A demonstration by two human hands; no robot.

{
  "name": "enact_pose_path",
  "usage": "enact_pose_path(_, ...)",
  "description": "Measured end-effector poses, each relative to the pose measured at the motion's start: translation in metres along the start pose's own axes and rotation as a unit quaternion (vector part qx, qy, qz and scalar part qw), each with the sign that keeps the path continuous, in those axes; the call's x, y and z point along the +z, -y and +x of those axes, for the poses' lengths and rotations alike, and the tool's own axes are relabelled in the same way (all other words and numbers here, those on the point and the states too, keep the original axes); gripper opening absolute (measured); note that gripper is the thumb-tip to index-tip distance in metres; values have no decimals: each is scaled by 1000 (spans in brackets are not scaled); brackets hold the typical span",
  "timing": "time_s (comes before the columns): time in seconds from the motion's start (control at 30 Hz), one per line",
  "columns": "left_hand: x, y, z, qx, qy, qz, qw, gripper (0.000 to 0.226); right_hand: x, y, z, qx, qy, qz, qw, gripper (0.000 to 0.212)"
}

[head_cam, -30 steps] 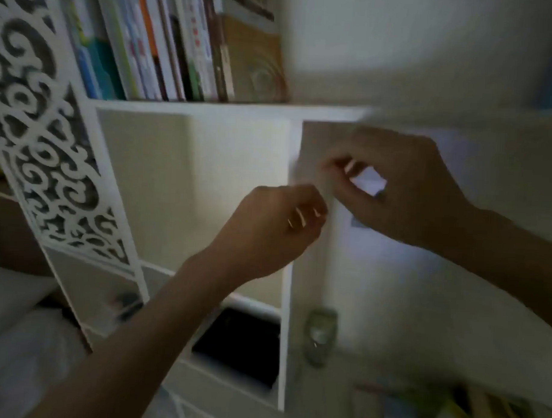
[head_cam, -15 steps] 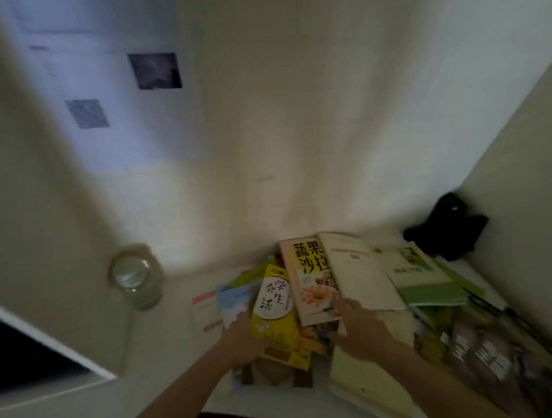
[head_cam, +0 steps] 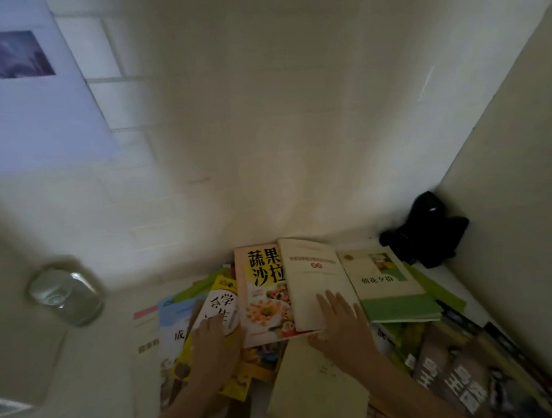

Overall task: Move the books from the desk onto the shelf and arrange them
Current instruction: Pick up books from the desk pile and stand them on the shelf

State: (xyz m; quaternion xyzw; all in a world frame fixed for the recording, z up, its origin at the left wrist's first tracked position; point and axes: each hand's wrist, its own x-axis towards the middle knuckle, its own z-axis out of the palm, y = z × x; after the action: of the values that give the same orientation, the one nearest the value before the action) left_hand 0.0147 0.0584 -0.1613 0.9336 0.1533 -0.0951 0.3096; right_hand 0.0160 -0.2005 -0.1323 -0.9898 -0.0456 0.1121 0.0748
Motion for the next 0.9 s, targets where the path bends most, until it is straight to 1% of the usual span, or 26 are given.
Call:
enact_pose_path(0.03, 8, -13, 1, -16, 29, -38, 999, 48, 1, -5, 3, -10, 30, 6, 999, 101)
enact_pose_path(0.07, 15, -25, 1, -23, 42, -86, 995, 43, 1, -5, 6, -12, 78, 19, 997, 110)
enact_pose_path(0.1, 17, -40, 1, -40, 46, -119, 991, 47, 1, -5, 5, -8, 99, 27, 995, 104)
enact_pose_path(0.13, 18, -52, 2, -60, 48, -160, 984, 56, 6, -4, 6, 9, 104, 39, 994, 91)
enact_pose_path(0.2, 16, -65, 9, -131, 41, -212, 968, 61, 15, -3, 3, 2, 71, 52, 996, 74)
enact_pose_path(0.23, 16, -66, 17, -164, 35, -217, 962, 64, 17, -3, 1, 2, 75, 43, 996, 69)
enact_pose_path(0.27, 13, -66, 23, -164, 29, -214, 963, 70, 20, -3, 1, 13, 77, 42, 996, 64)
enact_pose_path(0.33, 10, -66, 33, -146, 19, -198, 969, 73, 29, -4, 2, 15, 26, 35, 999, 60)
enact_pose_path(0.4, 11, -70, 43, -138, 34, -209, 968, 76, 29, -4, -2, 22, 35, 56, 998, 56)
enact_pose_path(0.47, 14, -75, 45, -138, 51, -228, 963, 89, 37, -6, -9, 5, 7, 47, 999, 55)
enact_pose_path(0.53, 19, -72, 40, -140, 56, -249, 957, 99, 48, -4, -16, -3, -2, 41, 999, 57)
enact_pose_path(0.57, 22, -69, 37, -148, 58, -249, 955, 105, 53, 0, -17, -14, -20, 42, 999, 57)
enact_pose_path(0.63, 26, -62, 35, -152, 54, -241, 957, 117, 53, 14, -17, -41, -48, 41, 997, 51)
enact_pose_path(0.67, 30, -58, 37, -141, 53, -244, 958, 122, 51, 22, -17, -55, -58, 40, 996, 49)
enact_pose_path(0.73, 29, -58, 36, -136, 57, -267, 952, 120, 43, 30, -12, -69, -79, 66, 992, 43)
enact_pose_path(0.8, 26, -61, 34, -139, 66, -298, 942, 110, 31, 21, -7, -22, -73, 123, 990, 38)
enact_pose_path(0.83, 21, -65, 30, -141, 74, -318, 935, 107, 27, 13, -4, 14, -78, 153, 985, 42)
enact_pose_path(0.87, 19, -65, 29, -137, 82, -336, 928, 108, 23, 3, -1, 52, -102, 188, 975, 53)
enact_pose_path(0.9, 17, -63, 27, -138, 88, -346, 924, 110, 19, -6, 4, 111, -101, 219, 964, 65)
